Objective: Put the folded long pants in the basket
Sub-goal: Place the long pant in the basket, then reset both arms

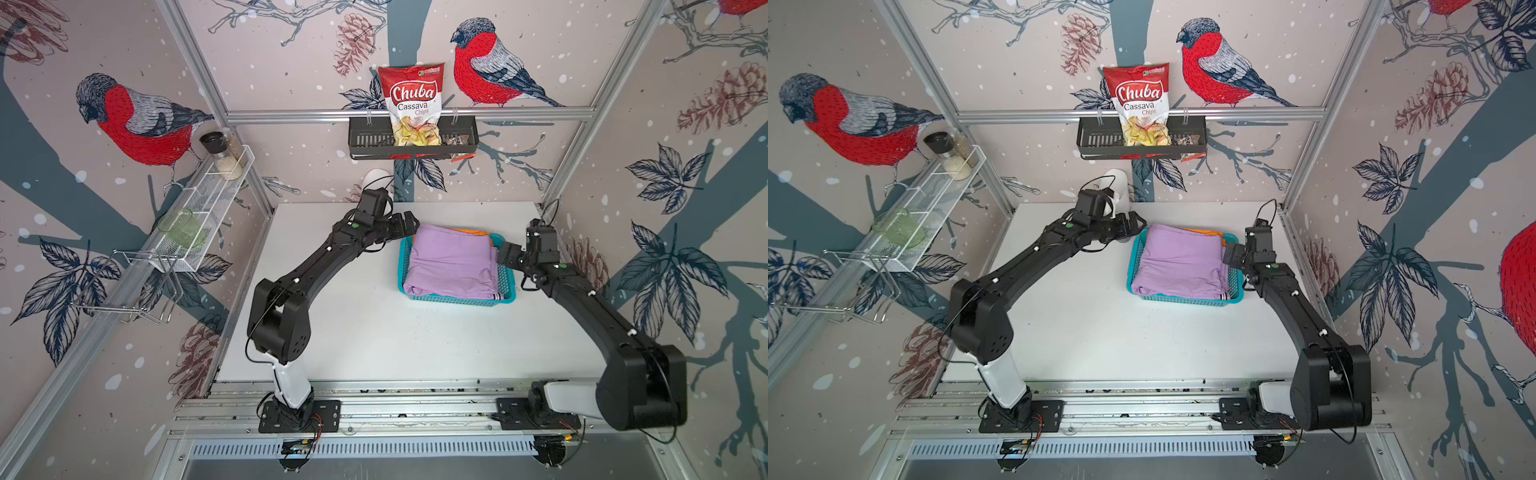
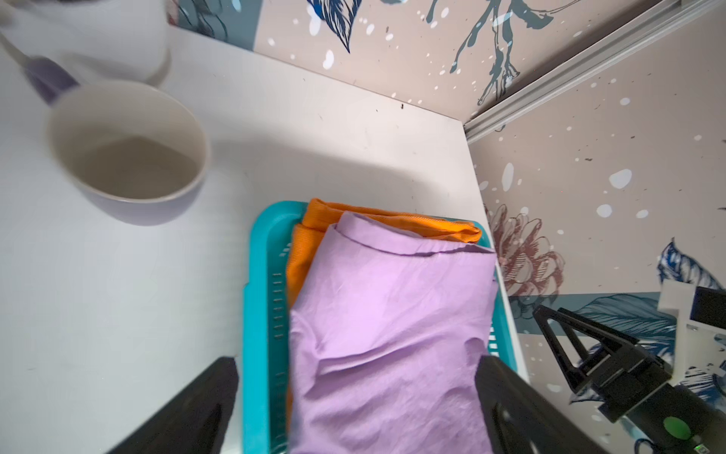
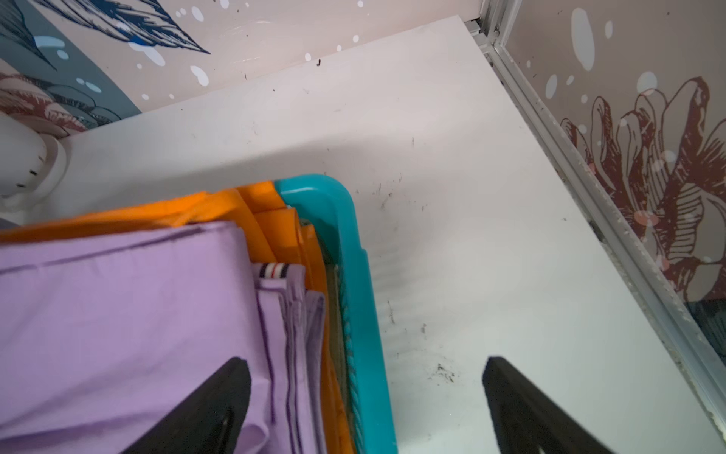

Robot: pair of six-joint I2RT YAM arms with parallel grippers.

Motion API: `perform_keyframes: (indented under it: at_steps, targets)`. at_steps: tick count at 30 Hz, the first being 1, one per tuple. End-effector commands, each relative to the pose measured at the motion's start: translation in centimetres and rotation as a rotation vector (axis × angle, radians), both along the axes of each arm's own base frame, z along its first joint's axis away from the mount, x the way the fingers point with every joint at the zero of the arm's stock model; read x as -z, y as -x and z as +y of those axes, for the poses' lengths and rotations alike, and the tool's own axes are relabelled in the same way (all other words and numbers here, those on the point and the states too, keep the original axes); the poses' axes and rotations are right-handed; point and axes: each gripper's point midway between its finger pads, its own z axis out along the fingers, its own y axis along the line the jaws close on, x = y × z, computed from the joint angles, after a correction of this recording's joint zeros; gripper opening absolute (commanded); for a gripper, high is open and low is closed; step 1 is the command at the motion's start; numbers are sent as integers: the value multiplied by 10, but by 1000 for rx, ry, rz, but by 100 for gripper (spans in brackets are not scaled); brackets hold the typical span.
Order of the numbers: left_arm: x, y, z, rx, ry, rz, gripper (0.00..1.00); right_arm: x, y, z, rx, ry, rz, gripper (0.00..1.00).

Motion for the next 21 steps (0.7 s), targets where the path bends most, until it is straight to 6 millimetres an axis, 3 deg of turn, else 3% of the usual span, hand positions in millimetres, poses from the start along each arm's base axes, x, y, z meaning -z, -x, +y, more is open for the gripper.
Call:
perform_keyframes:
  at_steps: [1,5,7,14,18,21]
  targets:
    - [-18,1,46,-67,-156,-223,98,-22,-3,-2,-50,70,-225,97]
    - [-31,24,107,-147,-263,-366,98,1,16,-18,-6,84,-291,98]
    - [-26,36,140,-204,-342,-441,97,14,22,-25,10,109,-303,98]
    - [27,84,234,-390,-479,-592,95,17,38,-29,21,118,-506,99]
    - [74,103,262,-426,-484,-549,95,22,34,-26,-11,156,-513,100]
    - [77,104,263,-422,-503,-588,95,10,32,-33,34,181,-604,100]
